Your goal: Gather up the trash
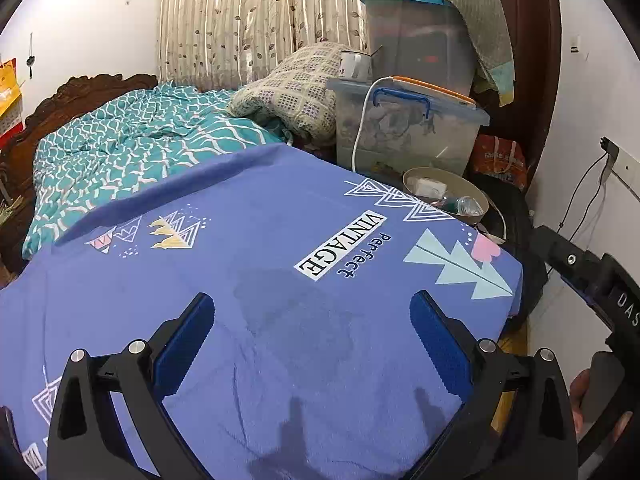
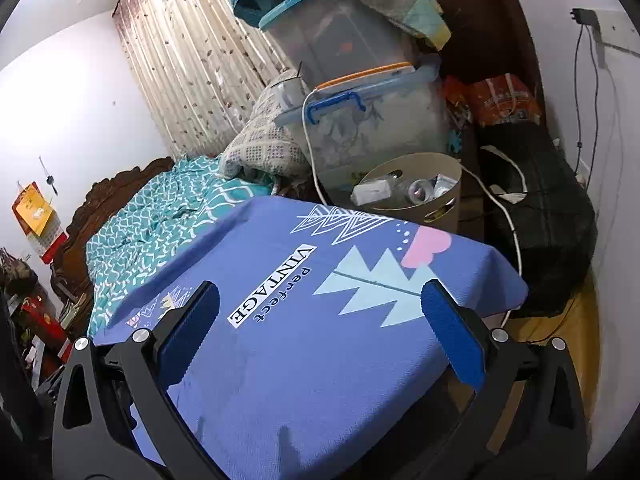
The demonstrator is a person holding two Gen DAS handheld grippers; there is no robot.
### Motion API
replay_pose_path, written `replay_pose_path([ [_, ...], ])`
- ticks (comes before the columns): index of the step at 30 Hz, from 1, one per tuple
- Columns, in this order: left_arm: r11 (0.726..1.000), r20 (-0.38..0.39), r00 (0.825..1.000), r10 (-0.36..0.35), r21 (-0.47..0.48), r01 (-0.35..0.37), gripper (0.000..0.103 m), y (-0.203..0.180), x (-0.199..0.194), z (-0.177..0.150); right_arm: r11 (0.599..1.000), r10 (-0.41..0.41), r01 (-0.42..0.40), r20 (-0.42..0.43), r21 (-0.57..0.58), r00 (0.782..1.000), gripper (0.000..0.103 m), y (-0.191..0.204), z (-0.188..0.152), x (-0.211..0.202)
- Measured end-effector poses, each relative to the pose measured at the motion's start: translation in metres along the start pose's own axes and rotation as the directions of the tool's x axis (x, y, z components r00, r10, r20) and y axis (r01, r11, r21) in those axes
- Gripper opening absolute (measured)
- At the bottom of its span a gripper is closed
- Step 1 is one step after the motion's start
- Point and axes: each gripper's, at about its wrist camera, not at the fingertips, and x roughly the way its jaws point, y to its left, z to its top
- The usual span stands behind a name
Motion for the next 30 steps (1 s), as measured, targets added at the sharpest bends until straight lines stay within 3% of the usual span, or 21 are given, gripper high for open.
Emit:
replay_pose_path([
  [11,0.997,0.041,0.997,0.071,0.017,-0.072,0.094,-0.022,-0.026,-0.001,1.000,-0.008,0.008,-0.013,0.000,1.000,0.100,-0.014,-0.007,-0.012],
  [17,0.989,0.048,0.988,0.148,0.011,-0.148,0.094,-0.026,-0.027,0.000,1.000,0.022,-0.022,-0.030,-0.010,0.999,0.100,-0.014,-0.007,-0.004],
  [30,0.976,-0.029,0.976,0.216,-0.034,-0.217,0.094,-0.027,-0.011,0.003,0.999,0.054,-0.054,-0.074,-0.006,0.996,0.100,-0.025,-0.008,0.009],
])
